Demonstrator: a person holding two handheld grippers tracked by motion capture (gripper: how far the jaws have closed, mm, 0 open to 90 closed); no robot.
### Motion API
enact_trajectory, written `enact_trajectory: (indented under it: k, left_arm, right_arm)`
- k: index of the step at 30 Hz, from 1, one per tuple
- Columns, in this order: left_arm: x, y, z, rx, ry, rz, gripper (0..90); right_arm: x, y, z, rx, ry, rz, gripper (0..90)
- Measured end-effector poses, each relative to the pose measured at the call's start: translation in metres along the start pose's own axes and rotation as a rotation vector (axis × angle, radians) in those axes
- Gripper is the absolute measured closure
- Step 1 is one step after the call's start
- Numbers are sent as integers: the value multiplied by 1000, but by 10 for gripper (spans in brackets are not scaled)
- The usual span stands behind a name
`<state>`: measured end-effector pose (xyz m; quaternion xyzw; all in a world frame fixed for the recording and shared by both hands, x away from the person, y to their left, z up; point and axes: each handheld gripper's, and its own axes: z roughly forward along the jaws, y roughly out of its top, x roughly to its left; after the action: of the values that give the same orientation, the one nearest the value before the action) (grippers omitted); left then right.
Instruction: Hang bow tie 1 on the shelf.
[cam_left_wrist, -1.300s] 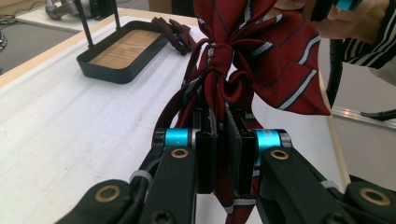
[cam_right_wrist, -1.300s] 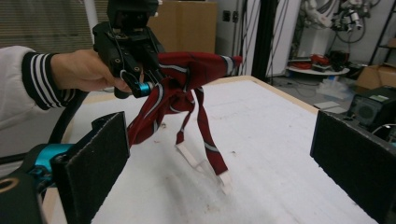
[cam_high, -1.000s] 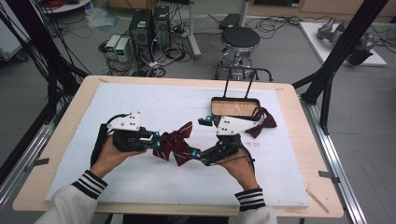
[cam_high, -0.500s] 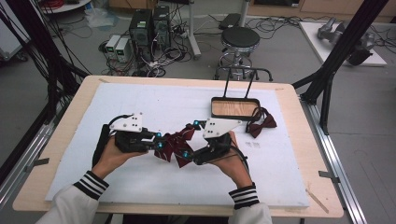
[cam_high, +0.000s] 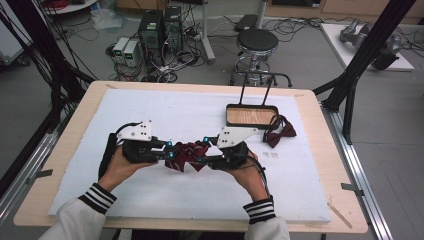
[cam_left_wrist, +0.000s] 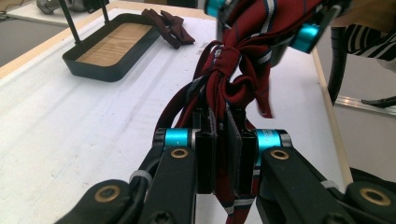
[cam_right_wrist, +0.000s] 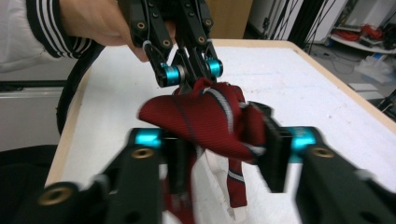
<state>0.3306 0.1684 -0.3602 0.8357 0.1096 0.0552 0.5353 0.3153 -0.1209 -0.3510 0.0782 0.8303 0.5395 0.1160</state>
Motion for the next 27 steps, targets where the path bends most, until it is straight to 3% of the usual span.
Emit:
enact_trajectory:
  k: [4, 5, 13, 16, 17, 18, 19, 20, 22, 23, 27]
  left_arm:
    - [0, 0, -1, -2, 3, -2, 828]
    - [0, 0, -1, -5, 3, -2, 828]
    - [1, 0, -3, -15, 5, -6, 818]
    - [1, 0, -3, -25, 5, -8, 766]
    - [1, 0, -3, -29, 8, -6, 741]
    - [1, 0, -4, -37, 23, -6, 610]
    - [1, 0, -4, -41, 33, -5, 610]
    - [1, -1, -4, -60, 43, -15, 541]
    - [1, -2, -6, -84, 77, -27, 365]
    - [1, -3, -6, -100, 100, -27, 213]
    - [2, -10, -15, -168, 142, -30, 184]
  right_arm:
    - [0, 0, 1, 13, -12, 13, 824]
    - [0, 0, 1, 3, -7, 48, 837]
    - [1, 1, 2, -3, 3, 42, 852]
    - [1, 1, 1, -10, -5, 40, 853]
    - [1, 1, 1, -12, -8, 39, 853]
    - [1, 2, -1, -20, -18, 40, 854]
    - [1, 2, -1, -20, -18, 40, 854]
    - [1, 2, -1, -27, -21, 44, 853]
    - [1, 2, -3, -34, -38, 46, 853]
    - [0, 2, -6, -38, -56, 50, 853]
    - [-2, 2, -10, -50, -82, 53, 853]
